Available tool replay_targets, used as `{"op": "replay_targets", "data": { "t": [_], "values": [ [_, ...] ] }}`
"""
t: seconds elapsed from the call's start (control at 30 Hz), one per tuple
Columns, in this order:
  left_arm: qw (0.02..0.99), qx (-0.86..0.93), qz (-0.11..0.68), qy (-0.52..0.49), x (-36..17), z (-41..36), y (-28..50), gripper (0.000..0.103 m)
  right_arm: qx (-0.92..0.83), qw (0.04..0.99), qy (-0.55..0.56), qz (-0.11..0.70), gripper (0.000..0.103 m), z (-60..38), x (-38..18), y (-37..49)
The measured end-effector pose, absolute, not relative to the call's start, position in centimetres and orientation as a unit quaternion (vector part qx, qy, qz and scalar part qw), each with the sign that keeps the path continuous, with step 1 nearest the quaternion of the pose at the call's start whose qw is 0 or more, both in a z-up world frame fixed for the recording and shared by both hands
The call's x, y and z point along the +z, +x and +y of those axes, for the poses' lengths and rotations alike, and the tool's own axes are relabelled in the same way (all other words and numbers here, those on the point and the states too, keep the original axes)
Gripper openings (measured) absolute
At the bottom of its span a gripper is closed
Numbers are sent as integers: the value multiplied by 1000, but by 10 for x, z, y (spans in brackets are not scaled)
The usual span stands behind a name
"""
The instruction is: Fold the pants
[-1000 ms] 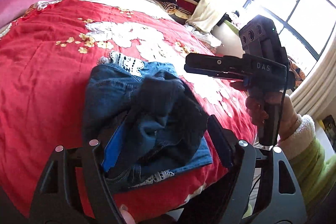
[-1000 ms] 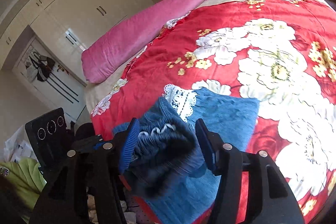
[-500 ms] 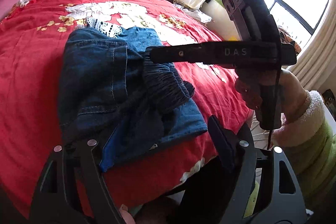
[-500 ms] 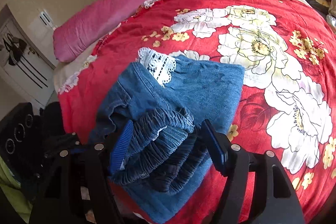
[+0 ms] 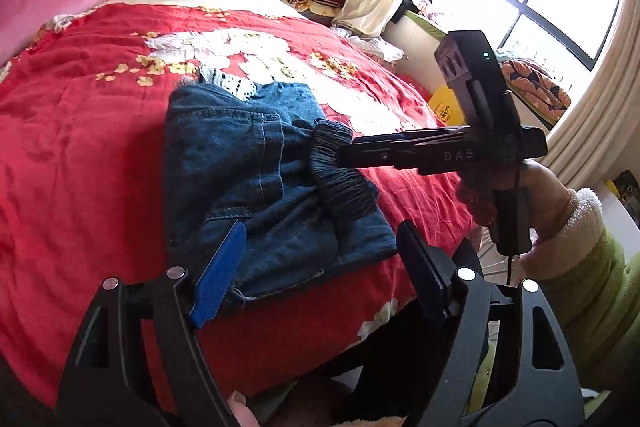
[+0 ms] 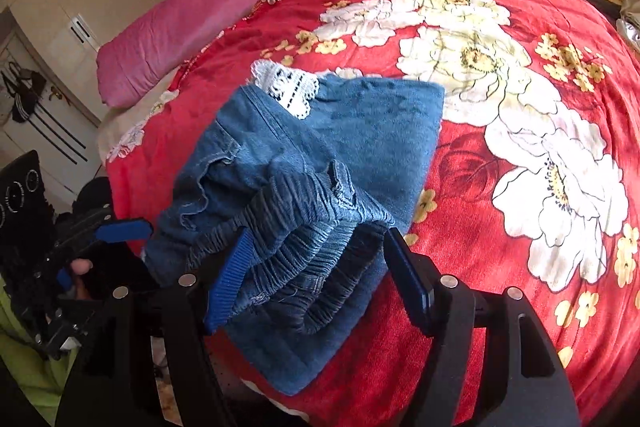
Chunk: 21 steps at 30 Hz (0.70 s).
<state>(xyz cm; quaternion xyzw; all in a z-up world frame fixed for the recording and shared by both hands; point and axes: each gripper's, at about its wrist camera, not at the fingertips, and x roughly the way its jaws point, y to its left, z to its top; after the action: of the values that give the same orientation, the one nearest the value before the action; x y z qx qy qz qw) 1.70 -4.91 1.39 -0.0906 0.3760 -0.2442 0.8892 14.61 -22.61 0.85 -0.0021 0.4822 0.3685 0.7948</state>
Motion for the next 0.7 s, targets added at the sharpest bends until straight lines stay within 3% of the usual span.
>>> {"op": "replay_targets", "data": {
  "t": [0.13,0.17,0.4,0.43,0.47,0.57,0.7],
  "values": [
    [898,-220,375,-68,14,-45,19,67,374,809,15,454,67,-230,36,150],
    [898,-218,376,-64,13,-46,19,58,375,810,16,450,67,-229,40,152],
    [898,-228,377,6,9,-71,18,28,383,803,-2,457,67,-202,41,174],
    [896,-228,381,19,6,-76,19,17,384,800,-5,460,67,-196,39,178],
    [893,-229,387,28,1,-80,18,14,386,798,-8,463,66,-190,36,181],
    [882,-245,400,49,-10,-90,12,10,397,785,-15,475,59,-175,29,190],
    [883,-246,395,66,-13,-93,9,10,399,772,-52,493,57,-154,14,199]
  ]
}}
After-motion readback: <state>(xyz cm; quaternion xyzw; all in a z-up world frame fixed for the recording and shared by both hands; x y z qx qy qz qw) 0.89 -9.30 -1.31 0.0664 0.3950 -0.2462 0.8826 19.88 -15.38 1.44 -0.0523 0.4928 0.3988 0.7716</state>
